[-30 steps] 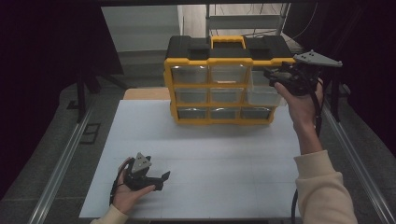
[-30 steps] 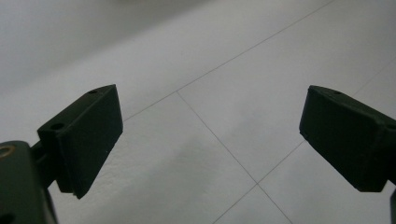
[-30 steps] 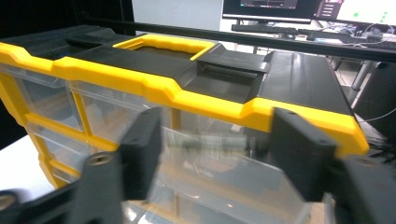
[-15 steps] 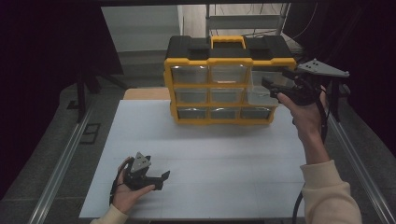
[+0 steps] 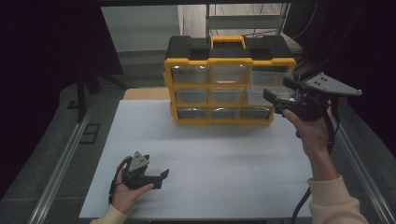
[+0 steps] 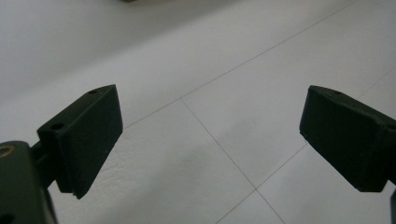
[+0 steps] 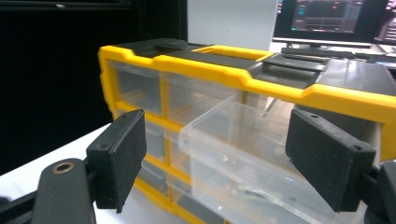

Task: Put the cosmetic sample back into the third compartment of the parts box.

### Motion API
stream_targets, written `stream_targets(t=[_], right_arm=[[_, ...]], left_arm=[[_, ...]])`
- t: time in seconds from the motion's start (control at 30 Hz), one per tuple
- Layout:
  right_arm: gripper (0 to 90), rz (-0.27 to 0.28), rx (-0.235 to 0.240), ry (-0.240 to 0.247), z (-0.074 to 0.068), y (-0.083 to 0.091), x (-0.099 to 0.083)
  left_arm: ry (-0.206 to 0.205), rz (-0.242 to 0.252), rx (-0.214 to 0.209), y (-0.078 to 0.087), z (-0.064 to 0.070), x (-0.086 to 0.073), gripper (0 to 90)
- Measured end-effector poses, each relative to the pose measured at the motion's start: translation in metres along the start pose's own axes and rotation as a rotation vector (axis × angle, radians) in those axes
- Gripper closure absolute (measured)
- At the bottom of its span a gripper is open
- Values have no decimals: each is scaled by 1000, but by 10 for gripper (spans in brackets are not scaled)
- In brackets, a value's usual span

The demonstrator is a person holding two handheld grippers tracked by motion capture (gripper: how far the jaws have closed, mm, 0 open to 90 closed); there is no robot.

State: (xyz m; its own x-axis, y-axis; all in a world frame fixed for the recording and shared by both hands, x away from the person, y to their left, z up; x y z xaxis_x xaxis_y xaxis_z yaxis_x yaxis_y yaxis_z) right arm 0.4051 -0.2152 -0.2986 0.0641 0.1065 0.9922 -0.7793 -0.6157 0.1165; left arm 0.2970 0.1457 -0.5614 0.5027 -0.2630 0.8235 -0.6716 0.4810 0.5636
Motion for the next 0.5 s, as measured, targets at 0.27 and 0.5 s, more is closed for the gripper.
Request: stream_targets(t=[0.27,0.5], right_arm=[[220,-19,44,11,-19,12,-22],[225,-55,71,3,-33,23,-56]], left_arm=[[-1,3,7,2,-2,0,65],[-6,5,2,2,-2,-1,66]])
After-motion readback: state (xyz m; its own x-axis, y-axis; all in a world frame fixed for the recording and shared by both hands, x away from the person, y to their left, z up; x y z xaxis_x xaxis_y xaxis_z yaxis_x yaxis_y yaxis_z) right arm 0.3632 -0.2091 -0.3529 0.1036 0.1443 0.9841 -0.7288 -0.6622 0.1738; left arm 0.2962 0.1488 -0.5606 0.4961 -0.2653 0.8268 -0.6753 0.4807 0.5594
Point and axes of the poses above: each handheld gripper's, and its own axes: y roughly backward along the jaws, x roughly out of its top, z roughly to its right, the point moved 8 cm from there along -y, roughly forward along the jaws, and after that the axes turned 3 degrees about z, right-handed, at the moved point
